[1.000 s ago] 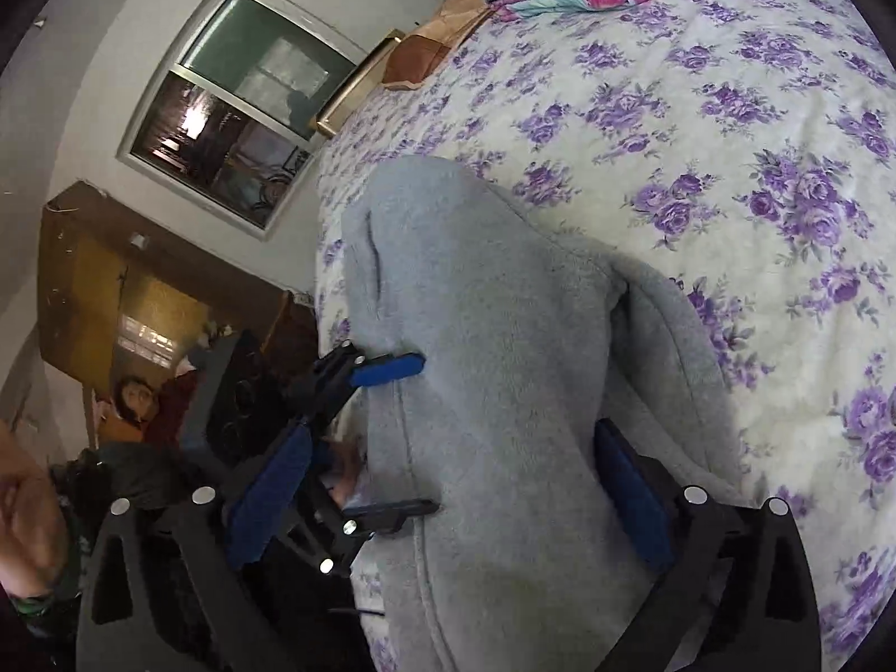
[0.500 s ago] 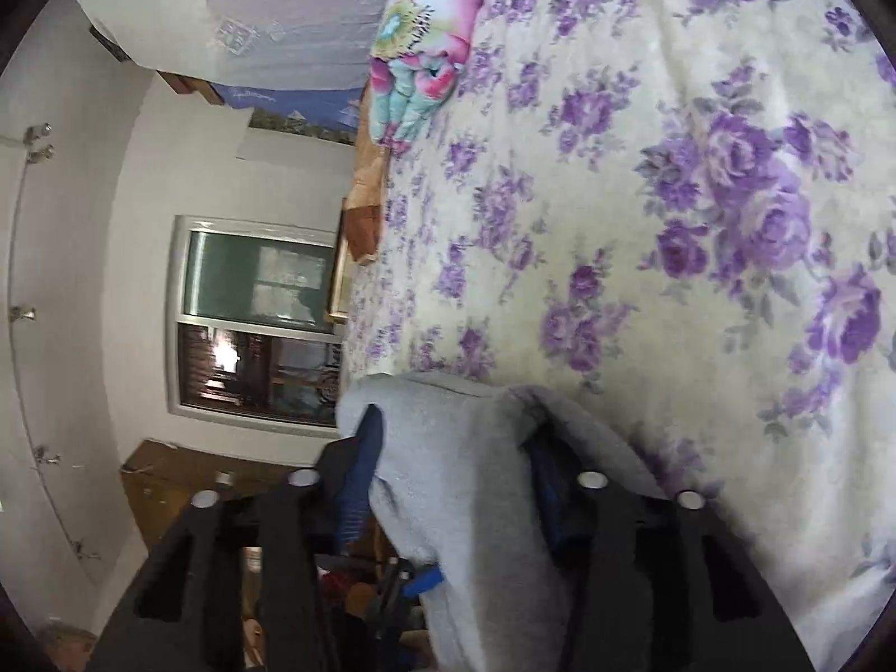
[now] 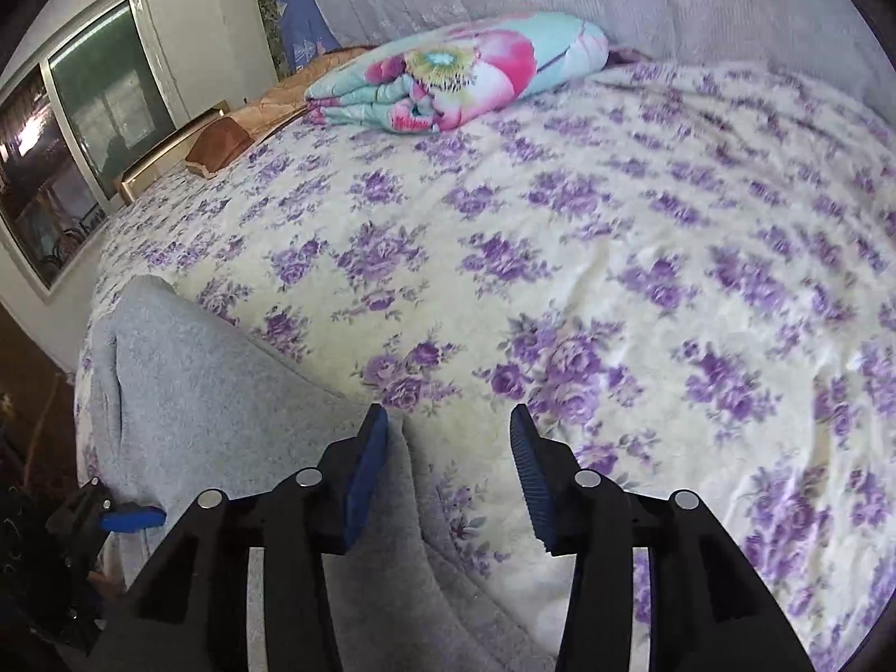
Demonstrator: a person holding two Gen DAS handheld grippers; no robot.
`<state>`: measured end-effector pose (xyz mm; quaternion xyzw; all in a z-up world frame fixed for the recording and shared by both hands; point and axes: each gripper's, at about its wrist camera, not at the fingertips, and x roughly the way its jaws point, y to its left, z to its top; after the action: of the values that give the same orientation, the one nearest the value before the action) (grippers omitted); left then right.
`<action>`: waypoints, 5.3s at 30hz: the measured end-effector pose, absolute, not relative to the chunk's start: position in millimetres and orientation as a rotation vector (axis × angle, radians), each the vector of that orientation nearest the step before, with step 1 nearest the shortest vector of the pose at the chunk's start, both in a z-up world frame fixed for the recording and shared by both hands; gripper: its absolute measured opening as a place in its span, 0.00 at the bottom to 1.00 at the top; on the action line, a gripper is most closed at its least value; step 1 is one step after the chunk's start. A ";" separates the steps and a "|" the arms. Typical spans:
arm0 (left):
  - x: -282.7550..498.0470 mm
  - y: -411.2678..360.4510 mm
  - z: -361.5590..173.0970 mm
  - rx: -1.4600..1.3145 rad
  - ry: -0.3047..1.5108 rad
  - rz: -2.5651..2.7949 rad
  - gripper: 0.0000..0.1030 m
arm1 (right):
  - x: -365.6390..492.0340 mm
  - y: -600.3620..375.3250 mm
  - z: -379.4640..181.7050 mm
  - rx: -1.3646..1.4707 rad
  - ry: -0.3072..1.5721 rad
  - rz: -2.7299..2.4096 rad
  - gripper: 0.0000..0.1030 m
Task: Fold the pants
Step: 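Move the right tool back to the waistband tag, then grasp the waistband by its white tag with the right tool and lift it, then fold the waistband over the pants with the right tool and release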
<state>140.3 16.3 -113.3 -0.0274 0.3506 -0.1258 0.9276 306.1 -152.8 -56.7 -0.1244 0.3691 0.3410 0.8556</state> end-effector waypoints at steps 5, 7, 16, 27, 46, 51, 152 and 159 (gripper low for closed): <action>140.5 17.1 -113.6 -0.058 0.717 -0.260 0.95 | 248.9 -150.9 -39.4 -0.307 0.706 0.790 0.31; 140.5 17.3 -113.6 -0.059 0.717 -0.260 0.95 | 246.3 -151.8 -56.7 -0.308 0.783 0.774 0.32; 139.6 17.9 -112.5 -0.055 0.716 -0.251 0.95 | 285.1 -166.9 -80.8 -0.034 0.882 0.722 0.28; 140.0 18.2 -112.2 -0.056 0.713 -0.253 0.95 | 266.0 -184.2 -86.6 0.028 0.855 0.668 0.67; 135.8 22.5 -110.7 -0.085 0.691 -0.283 0.95 | 72.5 -531.2 -123.6 1.061 0.719 0.113 0.96; 132.7 22.9 -111.1 -0.083 0.683 -0.289 0.95 | 96.2 -537.6 -133.5 1.088 0.706 0.110 0.97; 152.8 218.0 -96.1 -0.649 0.706 0.062 0.95 | 149.5 -334.5 -60.7 0.117 0.479 0.378 0.96; 179.0 212.1 -99.4 -0.590 0.740 0.109 0.95 | 194.3 -342.7 -118.4 0.244 0.813 0.379 0.96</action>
<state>179.0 212.1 -99.4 -0.2839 0.3562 0.0524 0.8887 194.3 -342.7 -118.4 0.1176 0.3922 0.1826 0.8939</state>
